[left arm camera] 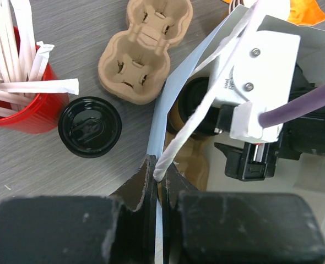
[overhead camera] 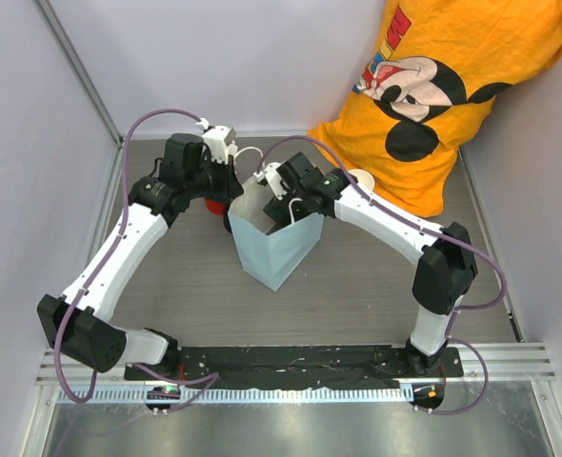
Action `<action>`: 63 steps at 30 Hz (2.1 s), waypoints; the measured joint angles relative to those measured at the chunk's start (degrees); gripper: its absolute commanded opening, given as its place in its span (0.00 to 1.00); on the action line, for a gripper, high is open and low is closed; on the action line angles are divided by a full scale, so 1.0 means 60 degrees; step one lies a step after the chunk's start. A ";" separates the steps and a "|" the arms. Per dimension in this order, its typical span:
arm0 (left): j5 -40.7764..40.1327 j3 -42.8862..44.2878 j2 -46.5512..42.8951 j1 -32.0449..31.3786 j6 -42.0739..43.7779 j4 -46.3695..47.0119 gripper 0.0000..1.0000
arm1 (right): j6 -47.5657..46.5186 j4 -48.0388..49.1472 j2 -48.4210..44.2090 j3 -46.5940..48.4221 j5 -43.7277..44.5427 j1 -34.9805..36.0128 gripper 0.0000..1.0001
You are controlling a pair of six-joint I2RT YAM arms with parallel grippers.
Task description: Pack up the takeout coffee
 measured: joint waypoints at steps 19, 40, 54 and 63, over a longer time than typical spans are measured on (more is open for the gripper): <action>0.0029 0.0000 -0.0004 0.0000 0.0015 -0.0011 0.23 | -0.0182 -0.0350 -0.1027 0.1166 -0.0637 0.0000 0.78; 0.0200 0.0004 -0.0004 0.0000 0.0051 -0.0193 0.63 | -0.0594 -0.0980 -0.1920 0.1719 -0.1683 0.0000 0.79; 0.0659 0.0229 -0.0007 0.0000 0.0342 -0.0412 1.00 | -0.0958 -0.1129 -0.2364 0.2204 -0.2051 0.0000 0.86; 0.1093 0.2022 -0.0372 0.0000 0.1093 -0.1166 1.00 | -0.1395 -0.1322 -0.3231 0.2652 -0.2801 0.0000 0.86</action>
